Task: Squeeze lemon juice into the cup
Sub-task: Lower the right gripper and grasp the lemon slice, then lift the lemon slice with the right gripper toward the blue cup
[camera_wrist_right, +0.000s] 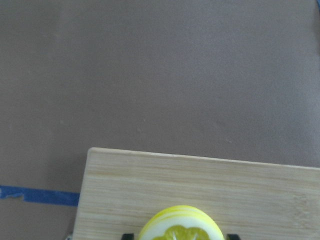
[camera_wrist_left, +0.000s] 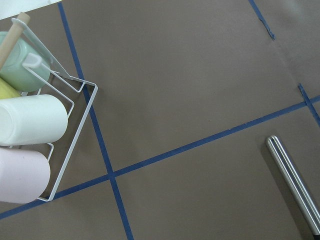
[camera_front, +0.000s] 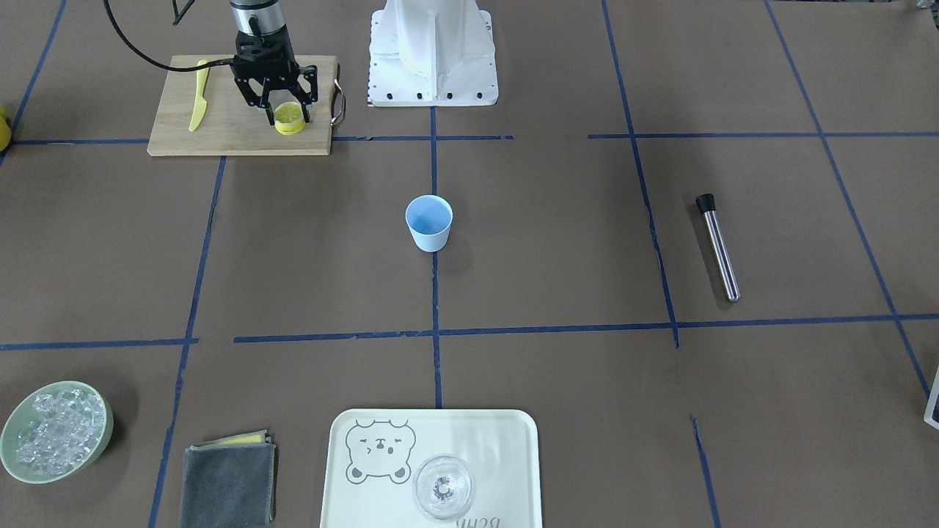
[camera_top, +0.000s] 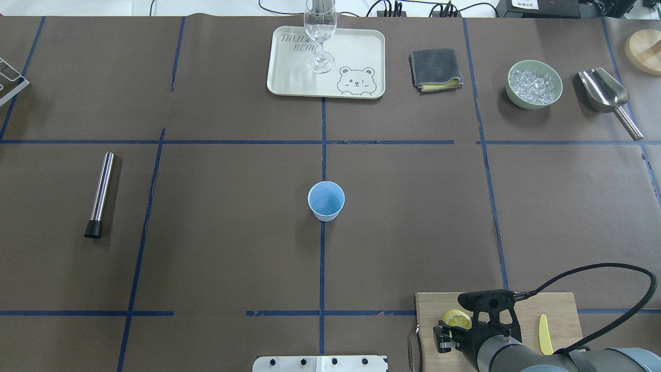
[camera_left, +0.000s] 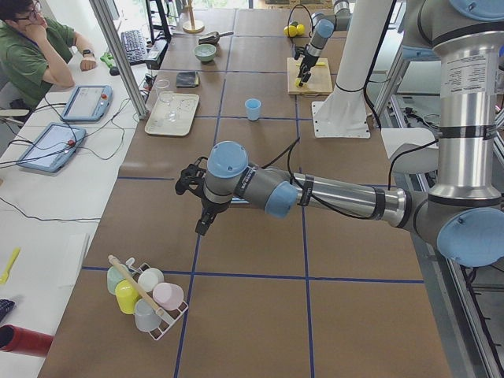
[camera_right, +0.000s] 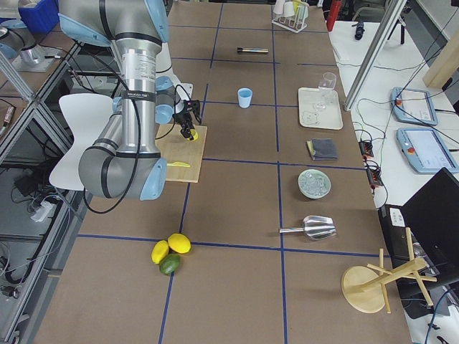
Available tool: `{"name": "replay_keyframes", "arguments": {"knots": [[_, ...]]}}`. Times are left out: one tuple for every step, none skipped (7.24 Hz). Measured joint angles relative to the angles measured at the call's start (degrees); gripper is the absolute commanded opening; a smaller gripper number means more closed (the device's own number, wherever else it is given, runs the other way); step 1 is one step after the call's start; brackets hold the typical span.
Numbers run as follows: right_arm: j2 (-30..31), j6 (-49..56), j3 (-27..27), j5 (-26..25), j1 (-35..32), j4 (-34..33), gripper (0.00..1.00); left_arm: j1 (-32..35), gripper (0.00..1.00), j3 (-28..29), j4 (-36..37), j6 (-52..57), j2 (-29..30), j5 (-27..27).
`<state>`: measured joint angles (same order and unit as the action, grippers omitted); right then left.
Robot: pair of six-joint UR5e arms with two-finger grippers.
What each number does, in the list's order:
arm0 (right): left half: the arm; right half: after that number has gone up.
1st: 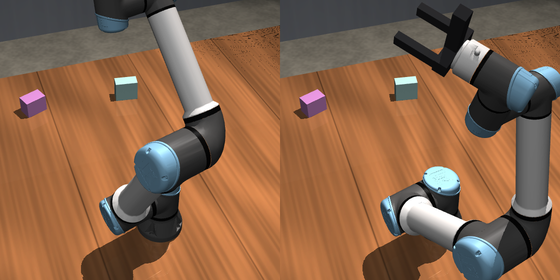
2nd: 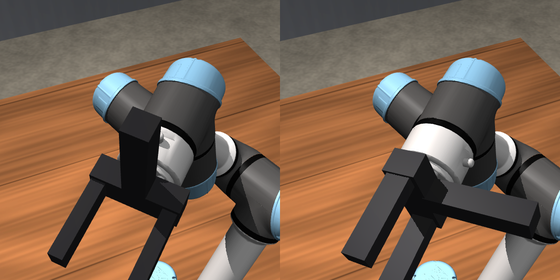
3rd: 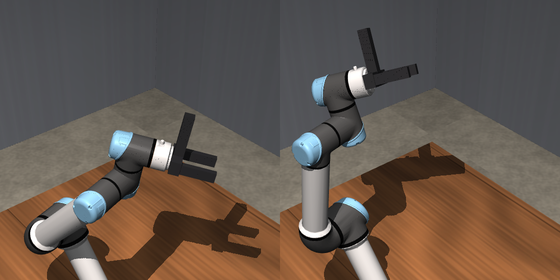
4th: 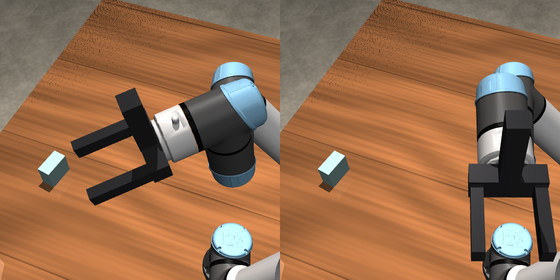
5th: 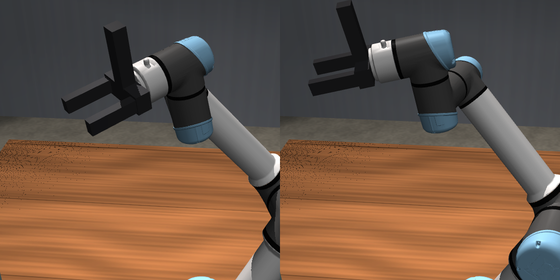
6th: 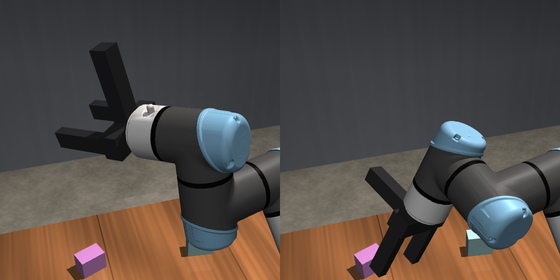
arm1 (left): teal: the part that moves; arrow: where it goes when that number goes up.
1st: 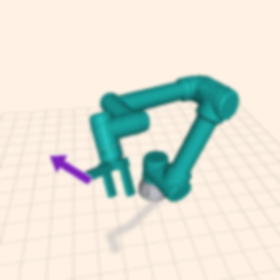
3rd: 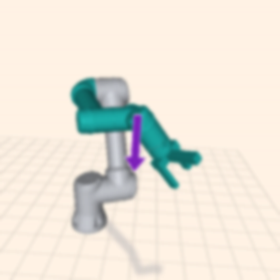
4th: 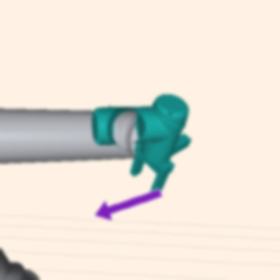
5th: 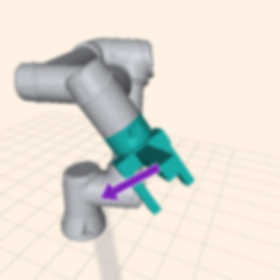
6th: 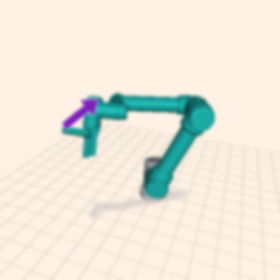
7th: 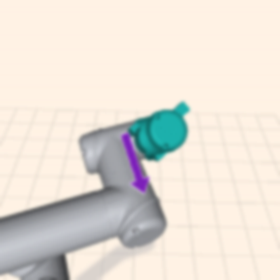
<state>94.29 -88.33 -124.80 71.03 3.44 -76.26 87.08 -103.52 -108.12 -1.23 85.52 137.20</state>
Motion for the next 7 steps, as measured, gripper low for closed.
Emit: {"name": "replay_keyframes", "arguments": {"knots": [[0.0,0.0,-0.4,0.0,-0.1,0.0,0.37,0.0,1.0,0.0,0.0,0.0,0.0,0.0],[-0.1,0.1,-1.1,0.0,-0.4,0.0,0.37,0.0,1.0,0.0,0.0,0.0,0.0,0.0],[-0.1,0.1,-1.9,0.1,-0.9,0.0,0.37,0.0,1.0,0.0,0.0,0.0,0.0,0.0],[-0.2,0.1,-2.8,0.4,-1.6,-0.1,0.37,0.0,1.0,0.0,0.0,0.0,0.0,0.0],[-0.7,0.2,-3.5,0.9,-2.4,-0.6,0.37,0.0,1.0,0.0,-0.1,0.0,0.0,0.0],[-2.4,0.3,-3.7,1.9,-3.6,-2.2,0.37,0.0,1.0,0.0,-0.1,0.0,0.0,0.0],[-5.8,0.5,-3.8,3.3,-5.1,-6.2,0.37,0.0,1.0,0.0,-0.1,0.0,-0.1,0.0]]}}
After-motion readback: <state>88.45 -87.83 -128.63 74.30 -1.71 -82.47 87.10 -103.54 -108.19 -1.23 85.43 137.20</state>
